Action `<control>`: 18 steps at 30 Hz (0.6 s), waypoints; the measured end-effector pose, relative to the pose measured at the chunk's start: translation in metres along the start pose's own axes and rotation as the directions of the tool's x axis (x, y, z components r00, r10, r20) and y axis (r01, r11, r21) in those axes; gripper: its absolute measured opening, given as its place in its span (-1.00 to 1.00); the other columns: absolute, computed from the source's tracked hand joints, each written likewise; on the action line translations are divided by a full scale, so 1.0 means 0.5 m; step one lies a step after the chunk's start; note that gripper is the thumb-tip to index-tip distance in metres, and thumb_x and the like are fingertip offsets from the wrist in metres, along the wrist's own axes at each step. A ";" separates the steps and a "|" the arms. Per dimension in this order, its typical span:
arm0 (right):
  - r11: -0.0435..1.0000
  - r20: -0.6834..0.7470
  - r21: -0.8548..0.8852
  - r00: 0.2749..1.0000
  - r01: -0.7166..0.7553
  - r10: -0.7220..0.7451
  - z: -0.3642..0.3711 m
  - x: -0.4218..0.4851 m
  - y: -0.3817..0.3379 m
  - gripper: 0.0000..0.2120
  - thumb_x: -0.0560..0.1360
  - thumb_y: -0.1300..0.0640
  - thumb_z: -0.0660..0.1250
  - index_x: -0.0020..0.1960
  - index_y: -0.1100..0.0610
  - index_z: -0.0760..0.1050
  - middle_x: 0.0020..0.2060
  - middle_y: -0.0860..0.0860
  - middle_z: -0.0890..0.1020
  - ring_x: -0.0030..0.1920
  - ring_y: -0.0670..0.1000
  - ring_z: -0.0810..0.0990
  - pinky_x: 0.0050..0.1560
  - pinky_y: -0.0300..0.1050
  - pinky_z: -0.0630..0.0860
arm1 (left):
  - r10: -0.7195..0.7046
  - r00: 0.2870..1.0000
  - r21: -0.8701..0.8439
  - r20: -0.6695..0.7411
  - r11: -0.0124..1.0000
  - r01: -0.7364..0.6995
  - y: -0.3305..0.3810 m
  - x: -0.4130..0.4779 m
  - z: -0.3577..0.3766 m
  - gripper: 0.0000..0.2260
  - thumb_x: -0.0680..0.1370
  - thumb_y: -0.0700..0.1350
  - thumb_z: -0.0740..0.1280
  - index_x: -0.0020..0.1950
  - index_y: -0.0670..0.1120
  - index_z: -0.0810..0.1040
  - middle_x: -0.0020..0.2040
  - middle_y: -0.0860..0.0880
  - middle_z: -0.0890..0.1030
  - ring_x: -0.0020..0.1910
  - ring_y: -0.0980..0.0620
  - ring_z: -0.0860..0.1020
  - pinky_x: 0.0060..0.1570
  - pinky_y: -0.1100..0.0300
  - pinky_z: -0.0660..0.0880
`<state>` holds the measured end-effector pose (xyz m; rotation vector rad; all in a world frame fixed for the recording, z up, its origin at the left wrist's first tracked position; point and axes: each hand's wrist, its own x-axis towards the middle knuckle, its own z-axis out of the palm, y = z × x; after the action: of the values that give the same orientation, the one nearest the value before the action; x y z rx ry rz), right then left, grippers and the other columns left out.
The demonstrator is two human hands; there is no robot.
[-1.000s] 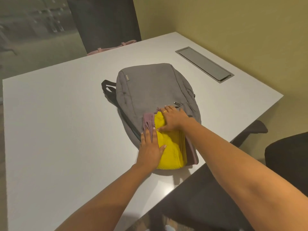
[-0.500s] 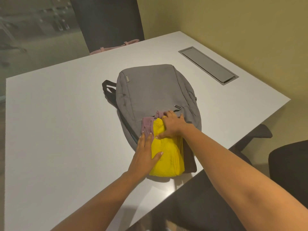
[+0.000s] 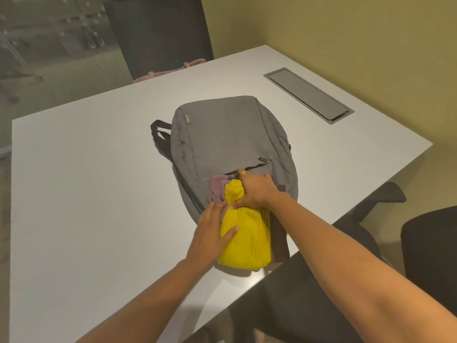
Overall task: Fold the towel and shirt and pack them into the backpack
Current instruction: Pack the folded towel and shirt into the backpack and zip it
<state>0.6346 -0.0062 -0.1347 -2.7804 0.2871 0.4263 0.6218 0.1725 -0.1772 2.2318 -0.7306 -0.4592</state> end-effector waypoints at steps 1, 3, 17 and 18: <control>1.000 -0.042 -0.008 0.999 0.026 -0.026 0.003 -0.013 0.002 -0.25 0.32 -0.26 0.41 0.35 0.10 0.27 0.21 0.08 0.54 0.24 0.12 0.46 0.30 0.18 0.24 | -0.005 0.998 -0.087 -0.063 0.996 -0.001 0.002 -0.004 -0.010 -0.41 0.44 0.30 0.12 0.38 0.03 0.30 0.32 -0.02 0.43 0.27 -0.02 0.44 0.25 0.03 0.43; 0.997 -0.136 -0.011 0.988 0.077 -0.078 0.005 -0.043 0.009 -0.34 0.35 -0.26 0.38 0.31 0.07 0.35 0.17 0.06 0.56 0.21 0.10 0.47 0.28 0.15 0.26 | -0.047 0.978 -0.221 -0.204 0.975 0.001 0.002 0.002 -0.034 -0.59 0.51 0.16 0.14 0.27 -0.01 0.38 0.11 0.03 0.53 0.06 0.00 0.54 0.04 0.13 0.51; 0.971 -0.105 -0.067 0.966 0.231 -0.237 -0.011 -0.156 0.058 -0.46 0.45 -0.18 0.30 0.37 -0.03 0.33 0.21 0.00 0.53 0.25 0.05 0.40 0.35 0.17 0.17 | 0.117 0.878 0.541 0.465 0.747 -0.386 0.004 0.128 -0.057 -0.55 0.62 0.02 0.08 0.49 -0.05 0.15 0.51 -0.07 0.19 0.49 -0.03 0.15 0.48 0.04 0.01; 0.970 -0.103 -0.066 0.965 0.235 -0.241 -0.011 -0.160 0.059 -0.46 0.45 -0.18 0.30 0.37 -0.04 0.33 0.20 0.00 0.54 0.25 0.04 0.40 0.35 0.17 0.17 | 0.115 0.874 0.571 0.472 0.716 -0.402 0.004 0.125 -0.055 -0.56 0.62 0.04 0.08 0.49 -0.03 0.17 0.50 -0.07 0.23 0.47 -0.03 0.21 0.47 0.04 0.04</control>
<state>0.5543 -0.0238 -0.1121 -2.8484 -0.0365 0.2253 0.6838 0.1471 -0.1639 2.6295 -1.6348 -0.5945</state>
